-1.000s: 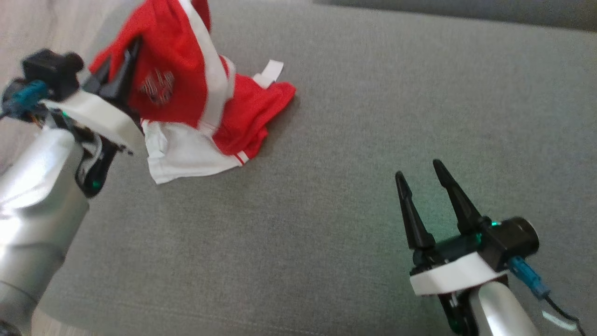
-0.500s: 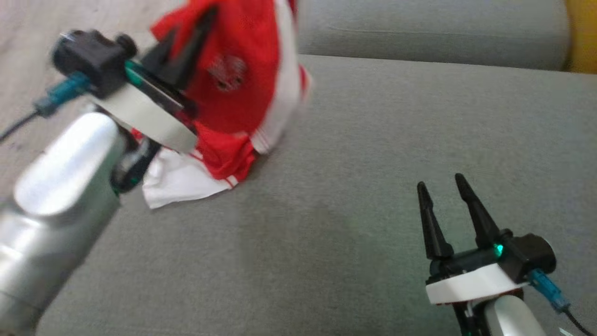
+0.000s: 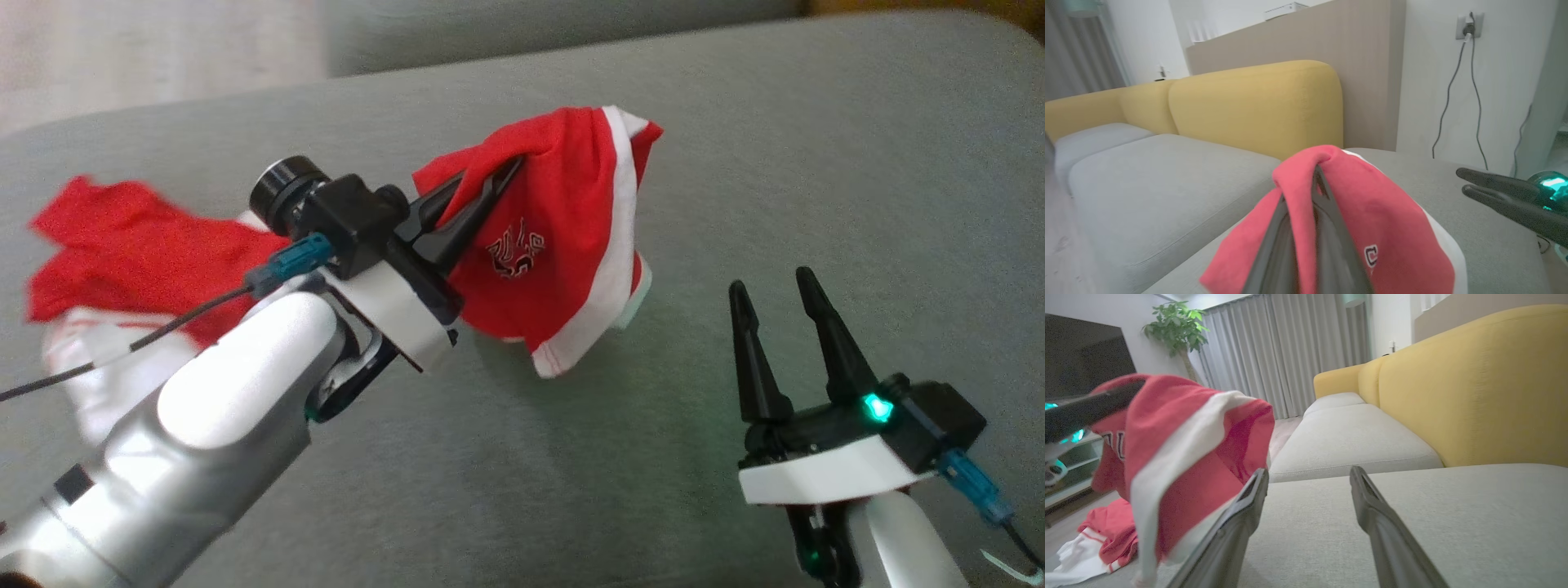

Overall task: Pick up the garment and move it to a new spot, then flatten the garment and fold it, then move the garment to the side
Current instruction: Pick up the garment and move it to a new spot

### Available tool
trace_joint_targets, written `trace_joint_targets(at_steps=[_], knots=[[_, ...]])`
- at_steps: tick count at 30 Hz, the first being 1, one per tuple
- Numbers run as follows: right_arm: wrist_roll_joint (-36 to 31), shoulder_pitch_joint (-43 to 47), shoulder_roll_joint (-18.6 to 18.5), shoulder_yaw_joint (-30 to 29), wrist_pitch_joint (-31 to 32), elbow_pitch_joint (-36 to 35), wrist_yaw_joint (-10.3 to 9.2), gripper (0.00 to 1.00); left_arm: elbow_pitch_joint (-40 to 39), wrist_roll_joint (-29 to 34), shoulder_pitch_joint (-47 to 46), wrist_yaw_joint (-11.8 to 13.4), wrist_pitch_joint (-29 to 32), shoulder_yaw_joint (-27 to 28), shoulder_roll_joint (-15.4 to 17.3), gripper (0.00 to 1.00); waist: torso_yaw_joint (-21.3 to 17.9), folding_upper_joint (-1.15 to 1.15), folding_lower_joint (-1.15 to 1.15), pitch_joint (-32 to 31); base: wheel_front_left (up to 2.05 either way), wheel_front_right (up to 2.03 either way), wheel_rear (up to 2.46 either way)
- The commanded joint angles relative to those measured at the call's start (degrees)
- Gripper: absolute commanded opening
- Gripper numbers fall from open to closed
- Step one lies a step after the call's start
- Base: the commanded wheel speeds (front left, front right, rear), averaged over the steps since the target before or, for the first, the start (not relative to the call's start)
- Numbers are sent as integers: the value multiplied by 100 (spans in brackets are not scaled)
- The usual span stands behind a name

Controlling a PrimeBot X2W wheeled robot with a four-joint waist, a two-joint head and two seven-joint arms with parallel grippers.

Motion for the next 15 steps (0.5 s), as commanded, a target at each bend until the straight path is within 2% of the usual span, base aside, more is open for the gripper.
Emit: trace_joint_targets(at_steps=[1,7,13,14,15], knots=[[113,-250,-17,200,-61,-249,44,100,-29,62,-415,28,-51,213,73,0,-725,0,0,459,0,0,0],[402,-402,-17,428,-61,-491,44,100,614,382,-869,-94,-126,20,-36,0,-1487,0,0,847,0,0,0],[504,-421,-17,564,-61,-613,44,100,1512,421,-1342,-225,-93,-174,-247,0,-1794,0,0,1031,0,0,0],[505,-416,-17,566,-61,-623,44,100,1672,412,-1402,-237,-86,-207,-290,96,-1801,0,0,1044,0,0,0],[506,-413,-17,565,-61,-630,44,100,1816,428,-1462,-247,-111,-247,-331,100,-1800,0,0,1053,0,0,0]])
